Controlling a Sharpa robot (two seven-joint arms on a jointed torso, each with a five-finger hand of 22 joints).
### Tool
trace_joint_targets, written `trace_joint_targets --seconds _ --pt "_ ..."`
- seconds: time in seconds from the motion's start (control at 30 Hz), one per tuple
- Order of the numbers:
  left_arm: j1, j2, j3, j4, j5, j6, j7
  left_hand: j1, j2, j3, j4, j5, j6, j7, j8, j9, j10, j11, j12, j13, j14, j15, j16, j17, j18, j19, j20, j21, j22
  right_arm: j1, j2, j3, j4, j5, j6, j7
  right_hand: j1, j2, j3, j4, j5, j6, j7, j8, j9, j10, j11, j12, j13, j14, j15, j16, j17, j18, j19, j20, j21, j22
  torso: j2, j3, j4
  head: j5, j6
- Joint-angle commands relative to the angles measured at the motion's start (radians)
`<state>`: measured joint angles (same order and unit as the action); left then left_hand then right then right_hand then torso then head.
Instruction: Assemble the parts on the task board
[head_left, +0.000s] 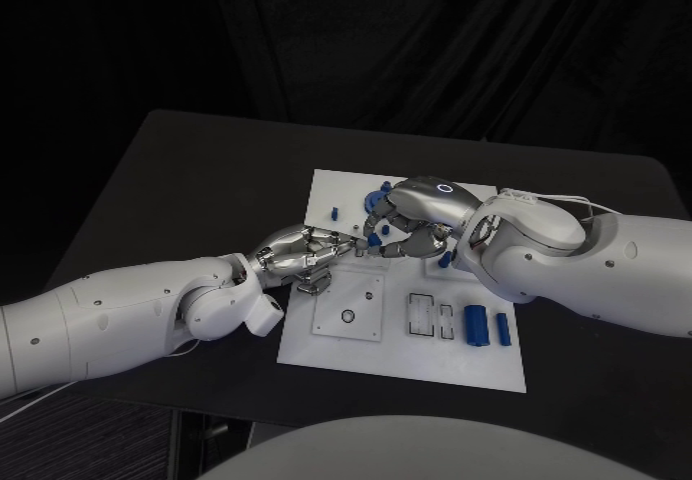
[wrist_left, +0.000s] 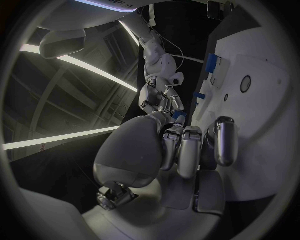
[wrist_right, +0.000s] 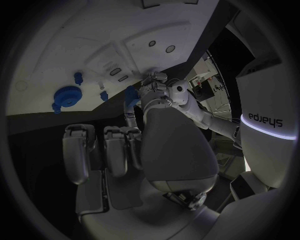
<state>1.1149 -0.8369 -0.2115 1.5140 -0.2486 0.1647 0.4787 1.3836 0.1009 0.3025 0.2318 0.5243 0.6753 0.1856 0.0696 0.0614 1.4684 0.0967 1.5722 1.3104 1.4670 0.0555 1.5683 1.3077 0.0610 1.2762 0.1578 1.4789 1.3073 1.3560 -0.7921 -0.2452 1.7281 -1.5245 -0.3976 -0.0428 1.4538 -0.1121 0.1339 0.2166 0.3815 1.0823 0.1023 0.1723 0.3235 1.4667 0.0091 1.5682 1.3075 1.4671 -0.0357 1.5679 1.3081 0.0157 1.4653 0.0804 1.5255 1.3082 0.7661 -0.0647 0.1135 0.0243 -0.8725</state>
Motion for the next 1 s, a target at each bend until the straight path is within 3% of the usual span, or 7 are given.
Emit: trace_joint_targets --seconds 0.03,0.6,1.0 --pt "-0.002 0.0 0.001 0.002 0.003 0.005 0.004 -0.008 -0.001 -0.001 0.008 -0.004 -0.003 0.002 -0.006 0.001 0.102 0.008 -0.001 0.26 0.104 0.007 0.003 0.263 -0.005 0.0 0.007 -0.005 0.104 -0.001 0.001 0.0 -0.004 -0.001 0.005 -0.003 0.01 0.003 0.003 0.0 -0.005 0.023 -0.027 0.004 0.0 0.104 0.0 0.003 0.263 0.104 -0.005 0.003 0.263 0.001 0.059 -0.008 -0.006 0.24 0.0 -0.0007 0.0008 -0.001 0.0" --pt "-0.002 -0.005 0.001 0.005 0.003 0.001 0.01 -0.006 0.001 0.001 0.007 -0.001 0.007 0.003 -0.005 0.002 0.102 0.01 -0.001 0.26 0.104 0.009 0.003 0.263 -0.005 0.002 0.009 -0.005 0.105 -0.003 0.018 -0.001 -0.069 -0.002 0.056 -0.039 0.018 0.006 0.006 -0.002 -0.022 0.016 -0.024 -0.002 0.006 0.104 0.003 0.003 0.263 0.104 -0.004 0.003 0.263 0.005 0.049 -0.007 -0.019 0.234 0.0 -0.001 0.001 -0.004 0.0" --pt "-0.002 -0.005 0.001 0.006 0.003 0.002 0.011 -0.004 0.001 0.002 0.005 0.001 0.01 0.003 -0.004 0.003 0.102 0.01 -0.001 0.26 0.104 0.01 0.003 0.263 -0.005 0.0 0.011 -0.006 0.105 -0.022 0.048 -0.001 -0.125 -0.055 0.085 -0.054 0.02 0.009 0.007 -0.003 -0.032 0.012 -0.022 -0.005 0.008 0.104 0.004 0.003 0.263 0.104 -0.002 0.003 0.263 0.009 0.039 -0.006 -0.031 0.23 0.001 -0.0009 0.0014 -0.005 0.0"
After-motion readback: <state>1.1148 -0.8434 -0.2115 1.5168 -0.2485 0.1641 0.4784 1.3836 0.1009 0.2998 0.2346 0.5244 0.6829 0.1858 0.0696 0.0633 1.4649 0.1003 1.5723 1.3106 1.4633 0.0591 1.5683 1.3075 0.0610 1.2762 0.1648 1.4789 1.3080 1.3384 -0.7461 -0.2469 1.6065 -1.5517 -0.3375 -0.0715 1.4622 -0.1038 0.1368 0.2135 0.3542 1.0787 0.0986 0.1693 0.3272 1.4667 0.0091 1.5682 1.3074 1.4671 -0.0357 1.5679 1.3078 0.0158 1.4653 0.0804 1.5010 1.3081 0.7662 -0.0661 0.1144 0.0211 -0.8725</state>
